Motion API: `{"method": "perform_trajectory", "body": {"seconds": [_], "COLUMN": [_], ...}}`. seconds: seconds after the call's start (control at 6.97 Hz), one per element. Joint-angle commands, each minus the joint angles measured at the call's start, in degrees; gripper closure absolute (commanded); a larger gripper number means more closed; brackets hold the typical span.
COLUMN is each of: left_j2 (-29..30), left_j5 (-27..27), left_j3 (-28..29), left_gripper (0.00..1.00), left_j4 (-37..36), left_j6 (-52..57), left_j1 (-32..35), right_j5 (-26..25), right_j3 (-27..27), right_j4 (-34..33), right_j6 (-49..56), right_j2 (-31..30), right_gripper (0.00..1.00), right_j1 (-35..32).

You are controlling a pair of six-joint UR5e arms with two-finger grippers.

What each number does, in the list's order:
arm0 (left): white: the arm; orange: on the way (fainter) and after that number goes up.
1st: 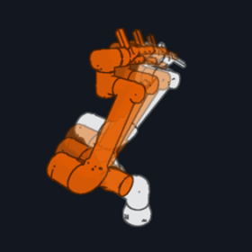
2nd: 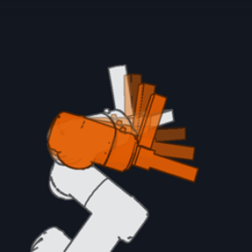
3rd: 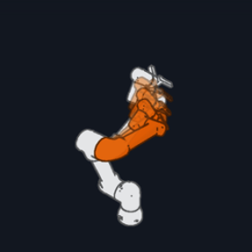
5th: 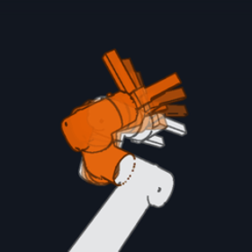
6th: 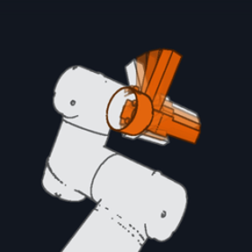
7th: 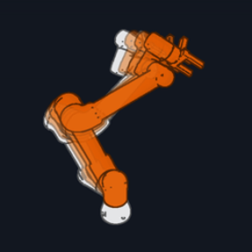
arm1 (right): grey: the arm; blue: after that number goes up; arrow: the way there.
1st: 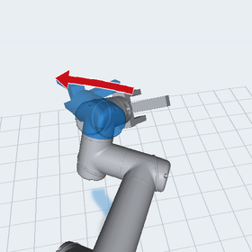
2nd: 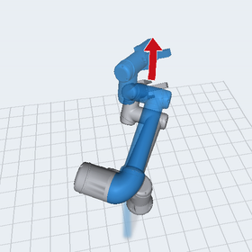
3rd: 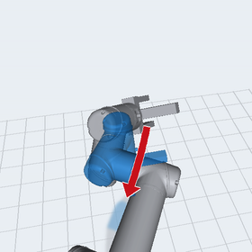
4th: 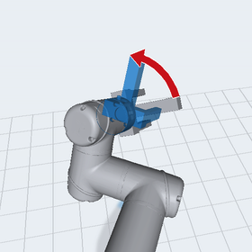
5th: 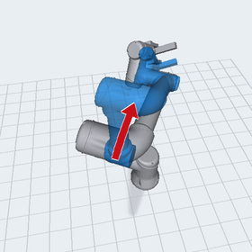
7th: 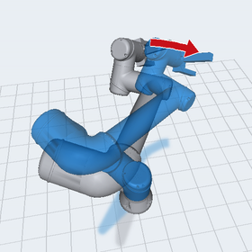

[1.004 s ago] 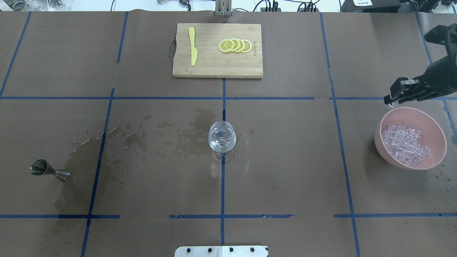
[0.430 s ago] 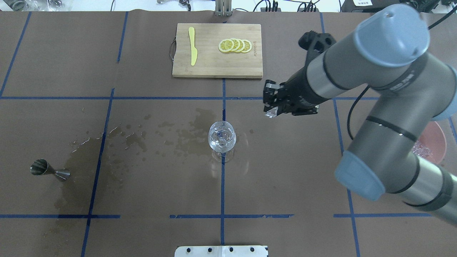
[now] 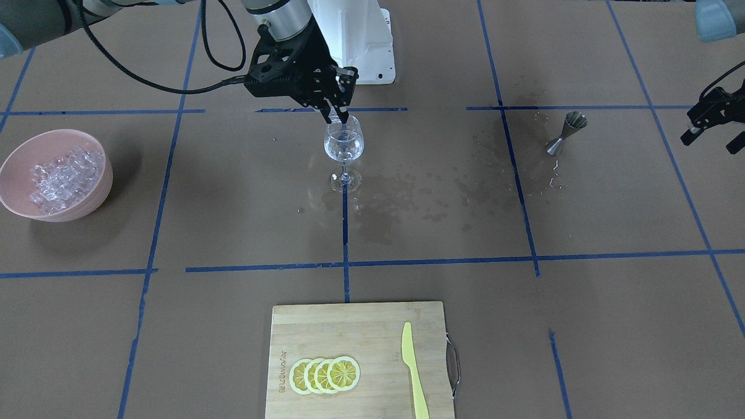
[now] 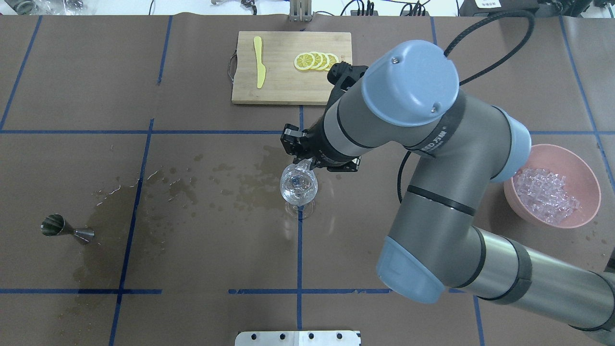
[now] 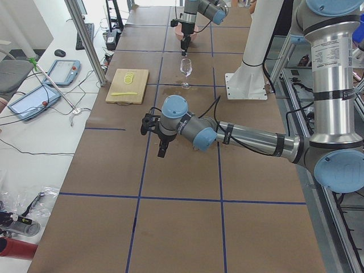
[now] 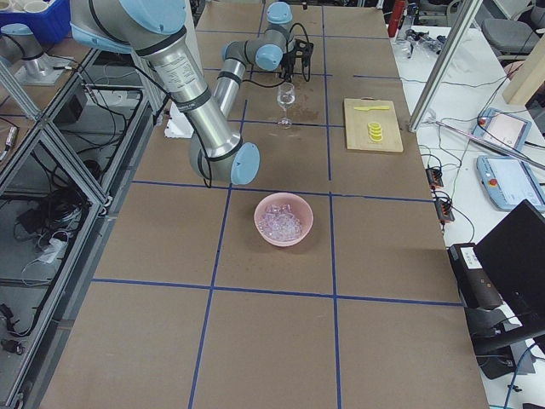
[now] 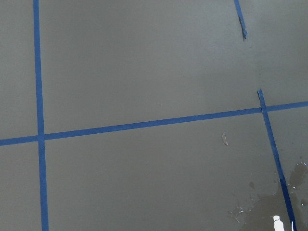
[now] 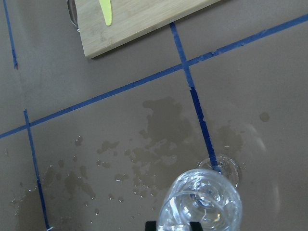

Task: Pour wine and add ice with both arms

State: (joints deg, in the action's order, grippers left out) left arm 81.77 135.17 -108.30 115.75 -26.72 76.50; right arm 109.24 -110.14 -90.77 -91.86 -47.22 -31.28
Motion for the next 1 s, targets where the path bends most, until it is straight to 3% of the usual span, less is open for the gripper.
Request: {"method": "perform_trajectory", "body": {"seconds": [0.0, 0.43, 0.57, 0.72, 0.86], "left_j2": [-0.1, 0.0, 0.0, -0.1, -0.1], "left_j5": [0.0, 0.0, 0.1, 0.1, 0.2], "left_j3": [-0.1, -0.2, -0.2, -0.3, -0.6], "left_gripper": [0.00, 0.00, 0.00, 0.00, 0.00], "left_j4": [0.0, 0.0, 0.0, 0.0, 0.0], "left_j6": [0.0, -0.1, 0.0, -0.1, -0.1], "left_j1": [0.1, 0.1, 0.1, 0.3, 0.4], "right_j5": [-1.1, -0.9, -0.9, -1.0, -1.0], "right_j3": [1.2, 0.2, 0.2, 0.3, 0.3], "right_j4": [0.0, -0.3, -0.3, -0.3, -0.3], "right_j6": [-0.9, -0.6, -0.6, -0.6, -0.7], "right_j2": [1.5, -0.4, -0.5, -0.8, -0.9], "right_gripper": [1.00, 1.00, 0.89, 0.33, 0.24], "right_j1": [0.9, 0.9, 0.9, 0.9, 1.0]}}
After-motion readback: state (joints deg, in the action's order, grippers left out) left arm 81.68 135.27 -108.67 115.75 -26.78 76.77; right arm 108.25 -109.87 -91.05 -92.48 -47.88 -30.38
